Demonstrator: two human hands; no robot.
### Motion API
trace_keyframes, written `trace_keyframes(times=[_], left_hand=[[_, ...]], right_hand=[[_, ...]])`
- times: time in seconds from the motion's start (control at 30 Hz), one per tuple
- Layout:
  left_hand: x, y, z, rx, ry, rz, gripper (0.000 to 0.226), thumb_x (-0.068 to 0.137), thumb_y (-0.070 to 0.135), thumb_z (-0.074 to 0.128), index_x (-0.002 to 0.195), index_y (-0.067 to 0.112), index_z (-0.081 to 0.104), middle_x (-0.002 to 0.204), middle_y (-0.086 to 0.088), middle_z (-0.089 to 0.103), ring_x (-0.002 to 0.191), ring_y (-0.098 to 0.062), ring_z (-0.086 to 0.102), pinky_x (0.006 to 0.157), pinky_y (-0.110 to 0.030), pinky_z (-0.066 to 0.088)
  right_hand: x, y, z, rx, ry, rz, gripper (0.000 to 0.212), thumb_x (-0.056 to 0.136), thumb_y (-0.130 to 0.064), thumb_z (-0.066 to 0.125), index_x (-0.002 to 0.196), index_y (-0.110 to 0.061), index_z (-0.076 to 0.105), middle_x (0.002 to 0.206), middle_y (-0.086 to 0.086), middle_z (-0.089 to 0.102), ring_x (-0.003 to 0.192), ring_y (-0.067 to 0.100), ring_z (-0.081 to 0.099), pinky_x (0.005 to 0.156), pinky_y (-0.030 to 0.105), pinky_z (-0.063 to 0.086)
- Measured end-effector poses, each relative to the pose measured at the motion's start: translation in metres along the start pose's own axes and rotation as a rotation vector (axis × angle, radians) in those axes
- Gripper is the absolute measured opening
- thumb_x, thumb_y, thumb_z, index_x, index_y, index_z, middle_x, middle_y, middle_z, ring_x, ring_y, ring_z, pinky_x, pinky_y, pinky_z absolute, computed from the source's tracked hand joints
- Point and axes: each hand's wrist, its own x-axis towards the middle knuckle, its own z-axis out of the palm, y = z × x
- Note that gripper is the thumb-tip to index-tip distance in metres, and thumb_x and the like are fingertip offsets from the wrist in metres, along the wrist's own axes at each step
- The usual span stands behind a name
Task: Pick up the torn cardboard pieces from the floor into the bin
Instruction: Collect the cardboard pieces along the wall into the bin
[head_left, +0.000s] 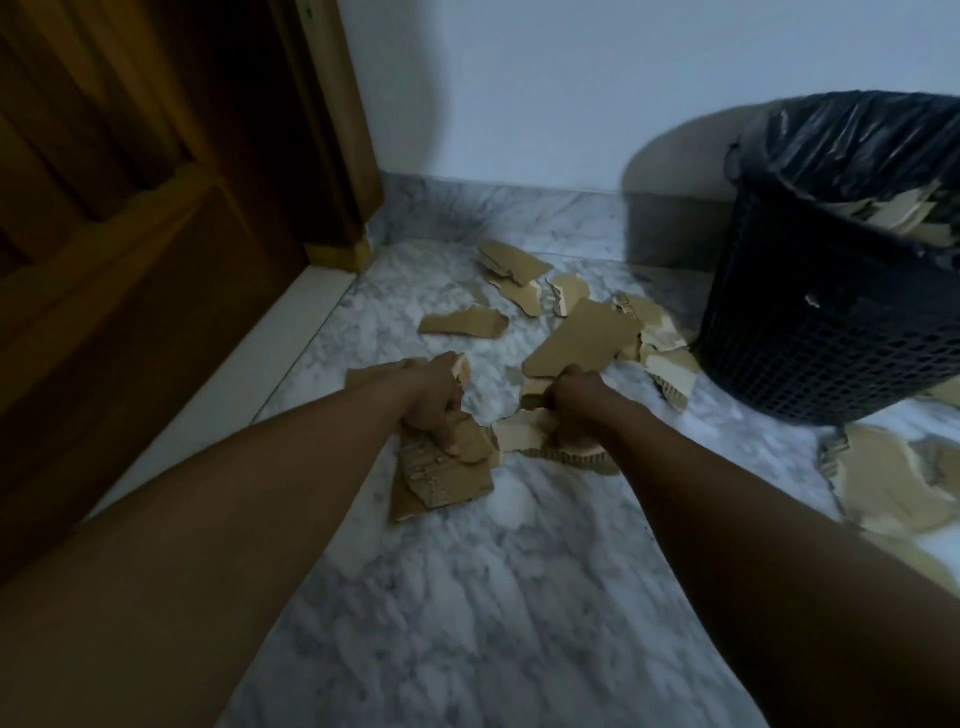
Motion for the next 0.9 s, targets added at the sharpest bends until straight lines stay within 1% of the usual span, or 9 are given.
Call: trace_keyframes(times=[0.1,0.17,0.3,0.4,0.47,0.57,0.63,0.77,0.9], left_hand=[[-0.008,0.007,0.006,-0.003,0.039,-0.024,0.087,0.076,0.062,0.071,0.147,0.019,0.043,0.163,-0.018,0.0,0.15,-0.036,0.006,0.119,-0.044,0.021],[-0.016,0.013,0.01,-0.027,0.052,-0.025,0.084,0.077,0.058,0.072,0.145,0.017,0.045,0.159,-0.02,0.017,0.146,-0.038,0.016,0.118,-0.045,0.022],[-0.036,0.036,0.017,-0.037,0.038,-0.013,0.079,0.078,0.055,0.073,0.141,0.014,0.05,0.152,-0.02,0.03,0.14,-0.039,0.025,0.114,-0.044,0.029],[-0.05,0.052,0.026,-0.11,0.028,0.014,0.076,0.077,0.053,0.076,0.137,0.011,0.055,0.152,-0.02,0.032,0.141,-0.039,0.023,0.113,-0.045,0.03],[-0.064,0.063,0.034,-0.21,0.017,0.018,0.062,0.076,0.051,0.078,0.117,0.006,0.064,0.141,-0.02,0.044,0.132,-0.036,0.035,0.102,-0.038,0.038],[-0.081,0.081,0.05,-0.335,0.038,-0.001,0.05,0.073,0.048,0.082,0.09,0.007,0.06,0.123,-0.019,0.049,0.104,-0.028,0.049,0.077,-0.032,0.042],[-0.091,0.094,0.056,-0.397,0.064,-0.01,0.059,0.071,0.046,0.084,0.106,0.003,0.066,0.126,-0.021,0.053,0.105,-0.029,0.054,0.084,-0.036,0.049],[-0.106,0.116,0.07,-0.495,0.174,-0.065,0.078,0.069,0.042,0.086,0.125,-0.003,0.055,0.13,-0.021,0.049,0.098,-0.022,0.048,0.097,-0.035,0.046],[-0.115,0.129,0.077,-0.641,0.182,-0.172,0.092,0.067,0.034,0.089,0.132,-0.008,0.039,0.136,-0.02,0.043,0.116,-0.031,0.053,0.098,-0.033,0.048]], right_hand=[[-0.009,-0.003,0.004,0.082,0.023,0.004,0.05,0.079,-0.027,0.076,0.124,-0.012,0.062,0.123,0.017,0.054,0.112,0.035,0.05,0.092,0.038,0.048],[-0.019,-0.006,0.009,0.083,0.023,0.02,0.051,0.08,-0.027,0.075,0.126,-0.012,0.061,0.122,0.015,0.055,0.111,0.035,0.052,0.091,0.043,0.051],[-0.051,-0.006,0.02,0.057,0.005,0.099,0.056,0.084,-0.034,0.072,0.134,-0.02,0.053,0.132,0.012,0.039,0.124,0.036,0.036,0.099,0.055,0.037],[-0.077,-0.005,0.027,0.083,-0.075,0.121,0.071,0.078,-0.038,0.078,0.139,-0.015,0.049,0.138,0.014,0.03,0.125,0.038,0.034,0.101,0.052,0.041],[-0.097,-0.003,0.033,0.129,-0.095,0.16,0.073,0.077,-0.037,0.08,0.14,-0.014,0.048,0.14,0.014,0.028,0.128,0.039,0.032,0.102,0.052,0.041],[-0.127,0.004,0.046,0.228,-0.105,0.234,0.068,0.081,-0.032,0.077,0.141,-0.017,0.048,0.144,0.013,0.024,0.131,0.04,0.028,0.105,0.055,0.036],[-0.146,0.01,0.055,0.276,-0.09,0.276,0.063,0.085,-0.035,0.072,0.14,-0.02,0.047,0.143,0.013,0.026,0.13,0.04,0.029,0.105,0.056,0.035],[-0.184,0.012,0.075,0.418,0.001,0.3,0.063,0.088,-0.037,0.068,0.145,-0.028,0.042,0.139,0.014,0.036,0.124,0.036,0.043,0.103,0.049,0.043],[-0.216,0.006,0.09,0.508,0.189,0.273,0.051,0.093,-0.035,0.06,0.142,-0.038,0.046,0.137,0.012,0.036,0.104,0.029,0.06,0.09,0.044,0.055]])
